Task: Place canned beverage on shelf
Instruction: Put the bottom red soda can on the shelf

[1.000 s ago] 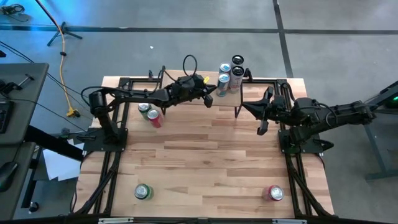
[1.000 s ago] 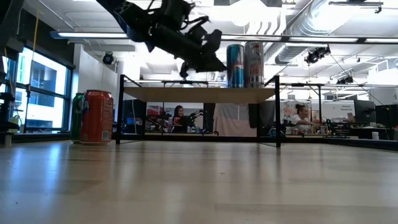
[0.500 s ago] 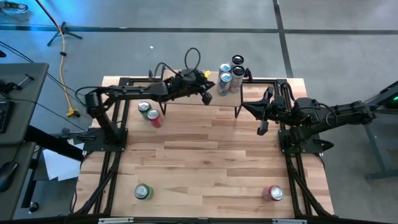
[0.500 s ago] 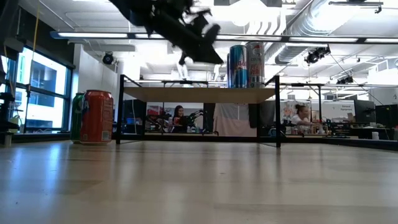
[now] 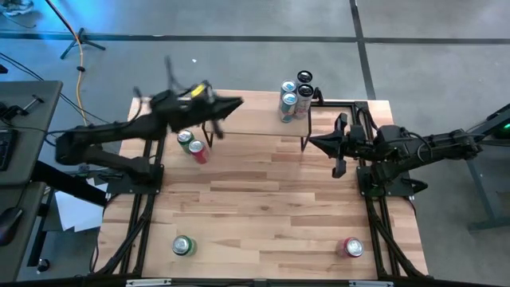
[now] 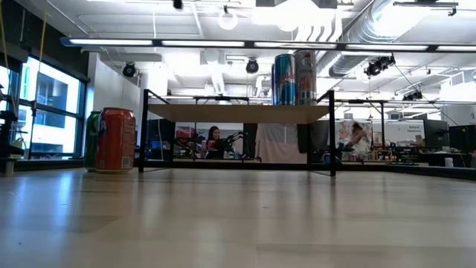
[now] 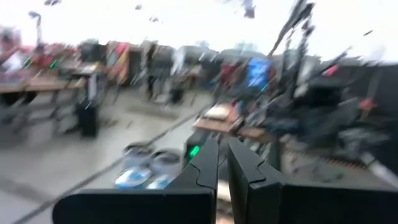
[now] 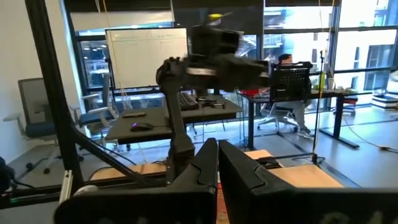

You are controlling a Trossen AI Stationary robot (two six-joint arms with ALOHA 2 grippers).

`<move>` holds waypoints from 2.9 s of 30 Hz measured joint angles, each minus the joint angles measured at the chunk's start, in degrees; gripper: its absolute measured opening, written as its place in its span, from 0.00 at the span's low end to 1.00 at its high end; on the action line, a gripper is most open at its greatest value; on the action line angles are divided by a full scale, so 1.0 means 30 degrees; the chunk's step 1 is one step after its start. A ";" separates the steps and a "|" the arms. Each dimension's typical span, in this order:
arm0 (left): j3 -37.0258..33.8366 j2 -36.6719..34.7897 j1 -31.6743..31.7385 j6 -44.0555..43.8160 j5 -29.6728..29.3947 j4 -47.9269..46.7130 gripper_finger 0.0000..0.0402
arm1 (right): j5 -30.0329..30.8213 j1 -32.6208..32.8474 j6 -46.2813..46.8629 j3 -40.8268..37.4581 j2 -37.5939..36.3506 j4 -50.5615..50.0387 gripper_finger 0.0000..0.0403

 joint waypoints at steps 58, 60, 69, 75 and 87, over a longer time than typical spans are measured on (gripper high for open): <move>-0.4411 -0.8702 -0.3842 -0.0561 -0.2237 0.0455 0.00 | -0.2042 -0.1089 0.2490 0.0007 0.0053 0.0759 0.00; -0.4411 -0.8710 -0.3842 -0.0692 -0.2237 0.0422 0.00 | -0.1971 -0.1089 0.2490 0.0007 0.0051 0.0663 0.00; -0.4411 -0.8713 -0.3827 -0.0682 -0.2237 0.0448 0.00 | -0.1989 -0.1089 0.2482 0.0007 0.0142 0.0121 0.00; -0.4411 -0.8739 -0.3827 -0.0695 -0.2269 0.0433 0.00 | -0.1991 -0.1089 0.2477 0.0007 0.0249 0.0055 0.00; -0.4411 -0.8739 -0.3827 -0.0700 -0.2383 0.0440 0.00 | -0.1637 -0.1089 0.1943 0.0007 0.0426 -0.0932 0.00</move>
